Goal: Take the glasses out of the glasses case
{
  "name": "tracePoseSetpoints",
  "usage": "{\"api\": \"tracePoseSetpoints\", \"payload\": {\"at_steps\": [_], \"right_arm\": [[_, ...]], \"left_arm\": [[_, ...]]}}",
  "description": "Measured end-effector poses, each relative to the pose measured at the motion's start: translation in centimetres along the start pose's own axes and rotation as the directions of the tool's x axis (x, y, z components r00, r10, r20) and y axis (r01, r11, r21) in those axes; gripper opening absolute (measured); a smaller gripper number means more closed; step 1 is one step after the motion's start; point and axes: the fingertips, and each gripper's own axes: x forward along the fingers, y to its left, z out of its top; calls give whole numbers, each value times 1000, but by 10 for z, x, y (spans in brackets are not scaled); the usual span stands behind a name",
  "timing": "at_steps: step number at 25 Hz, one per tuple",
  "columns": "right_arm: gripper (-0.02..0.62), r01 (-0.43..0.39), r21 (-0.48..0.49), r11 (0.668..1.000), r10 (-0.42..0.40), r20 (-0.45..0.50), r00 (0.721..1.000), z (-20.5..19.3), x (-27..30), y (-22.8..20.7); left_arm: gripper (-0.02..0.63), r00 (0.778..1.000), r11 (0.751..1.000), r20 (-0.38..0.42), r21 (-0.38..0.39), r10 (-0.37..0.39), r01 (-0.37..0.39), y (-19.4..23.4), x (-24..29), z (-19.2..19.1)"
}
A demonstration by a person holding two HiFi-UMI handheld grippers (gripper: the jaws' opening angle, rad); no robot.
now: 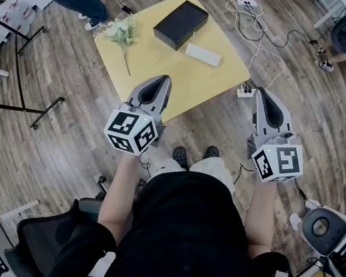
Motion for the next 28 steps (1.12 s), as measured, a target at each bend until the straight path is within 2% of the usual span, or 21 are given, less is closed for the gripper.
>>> {"api": "tracePoseSetpoints", "payload": {"at_steps": [8,19,28], "right_arm": [[12,-10,-13,1000,10,-2,1000,0,-5,10],[15,-36,49,998,36,-1,999,-8,1,18],[17,-25,46,999,26,-24,999,-22,9,19]], "left_arm": [[23,1000,1000,4,10,-17,17,-6,-6,2],[23,999,999,-3,15,-41,42,-9,-3,3],[23,999,999,-15,9,-44,45,-4,6,-3]]}}
